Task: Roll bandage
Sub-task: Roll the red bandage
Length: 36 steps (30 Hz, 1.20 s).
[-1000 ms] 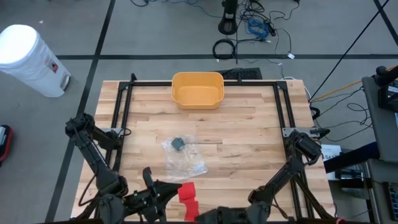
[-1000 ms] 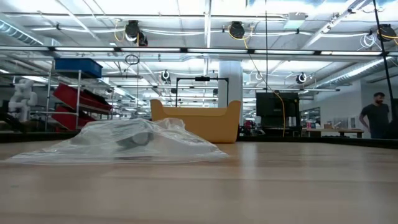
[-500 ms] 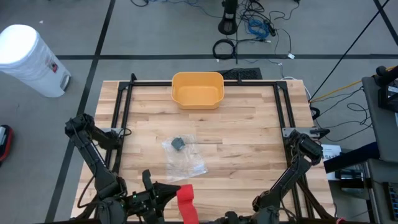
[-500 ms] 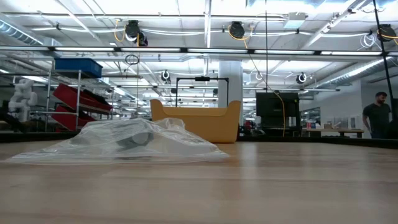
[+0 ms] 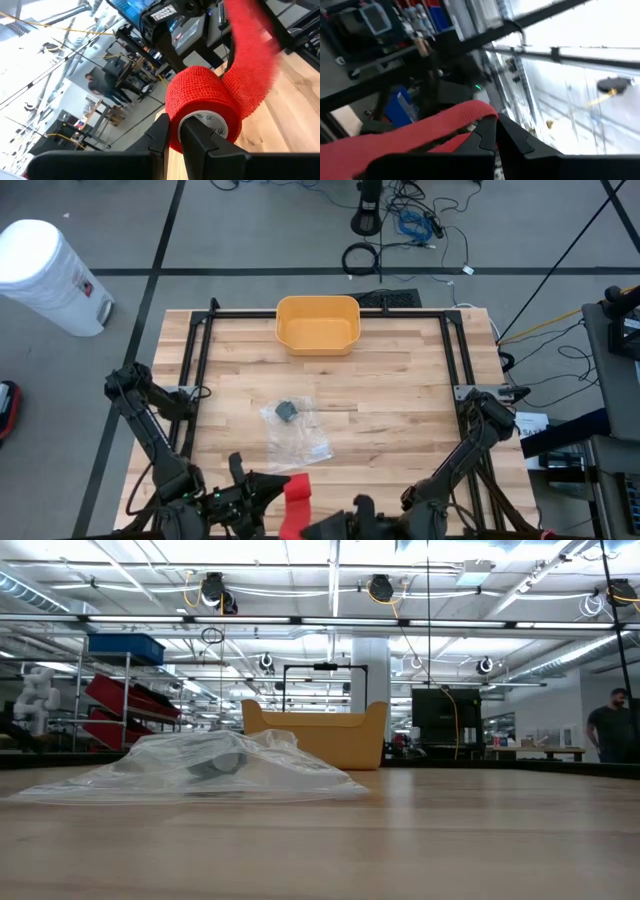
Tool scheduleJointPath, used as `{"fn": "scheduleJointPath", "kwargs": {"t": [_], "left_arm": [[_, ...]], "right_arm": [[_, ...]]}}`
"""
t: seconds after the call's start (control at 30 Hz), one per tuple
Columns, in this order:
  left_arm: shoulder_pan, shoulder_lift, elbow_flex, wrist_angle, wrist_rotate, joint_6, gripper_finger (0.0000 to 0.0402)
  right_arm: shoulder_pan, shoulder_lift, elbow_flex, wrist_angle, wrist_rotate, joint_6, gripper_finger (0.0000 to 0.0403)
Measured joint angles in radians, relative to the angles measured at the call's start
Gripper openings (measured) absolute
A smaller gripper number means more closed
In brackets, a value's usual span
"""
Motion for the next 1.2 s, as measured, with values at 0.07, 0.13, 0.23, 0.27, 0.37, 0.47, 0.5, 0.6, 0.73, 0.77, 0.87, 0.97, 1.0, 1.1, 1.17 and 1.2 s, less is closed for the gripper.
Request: {"fn": "scheduleJointPath", "kwargs": {"t": [0.07, 0.13, 0.23, 0.27, 0.37, 0.47, 0.5, 0.6, 0.73, 0.77, 0.87, 0.97, 1.0, 1.1, 1.17, 1.2], "left_arm": [[-0.007, 0.001, 0.0, -0.011, 0.0, 0.0, 0.0041], [-0.015, 0.001, 0.0, -0.017, 0.0, 0.0, 0.0041], [-0.026, 0.001, 0.0, -0.018, 0.0, 0.001, 0.0041], [-0.03, 0.001, 0.0, -0.02, 0.001, 0.001, 0.0041], [-0.039, 0.001, 0.0, -0.036, 0.006, 0.0, 0.0041], [-0.043, 0.001, 0.0, -0.048, 0.04, 0.0, 0.0041], [-0.044, 0.001, 0.0, -0.047, 0.051, 0.0, 0.0041], [-0.044, 0.001, 0.0, -0.046, 0.082, 0.001, 0.0041], [-0.046, 0.001, 0.0, -0.048, 0.084, 0.004, 0.0041], [-0.048, 0.001, 0.0, -0.052, 0.084, 0.004, 0.0041], [-0.058, 0.001, 0.0, -0.081, 0.084, 0.004, 0.0041], [-0.067, 0.001, 0.0, -0.104, 0.085, 0.003, 0.0041], [-0.07, 0.001, 0.0, -0.108, 0.091, 0.003, 0.0041], [-0.071, 0.001, 0.0, -0.111, 0.135, 0.003, 0.0041], [-0.072, 0.001, 0.0, -0.114, 0.151, 0.003, 0.0041], [-0.072, 0.001, 0.0, -0.115, 0.158, 0.003, 0.0041]], "right_arm": [[-0.004, 0.0, 0.022, 0.002, 0.027, 0.016, 0.0], [-0.008, 0.0, 0.034, 0.002, 0.052, 0.045, 0.0], [-0.015, -0.004, 0.039, -0.018, 0.077, 0.09, 0.0], [-0.018, -0.008, 0.039, -0.023, 0.081, 0.102, 0.0], [-0.026, -0.032, 0.039, -0.043, 0.079, 0.164, 0.0], [-0.037, -0.063, 0.039, -0.066, 0.055, 0.247, 0.0], [-0.043, -0.072, 0.039, -0.076, 0.043, 0.278, 0.0], [-0.065, -0.093, 0.039, -0.148, 0.011, 0.372, 0.0], [-0.097, -0.115, 0.039, -0.28, 0.006, 0.463, 0.0], [-0.104, -0.119, 0.039, -0.304, 0.007, 0.481, 0.0], [-0.119, -0.128, 0.039, -0.338, 0.008, 0.523, 0.0], [-0.119, -0.132, 0.039, -0.334, 0.008, 0.533, 0.0], [-0.119, -0.133, 0.039, -0.33, 0.007, 0.532, 0.0], [-0.119, -0.138, 0.039, -0.332, 0.013, 0.545, 0.0], [-0.123, -0.143, 0.039, -0.344, 0.05, 0.538, 0.0], [-0.126, -0.144, 0.039, -0.35, 0.074, 0.518, 0.0]]}}
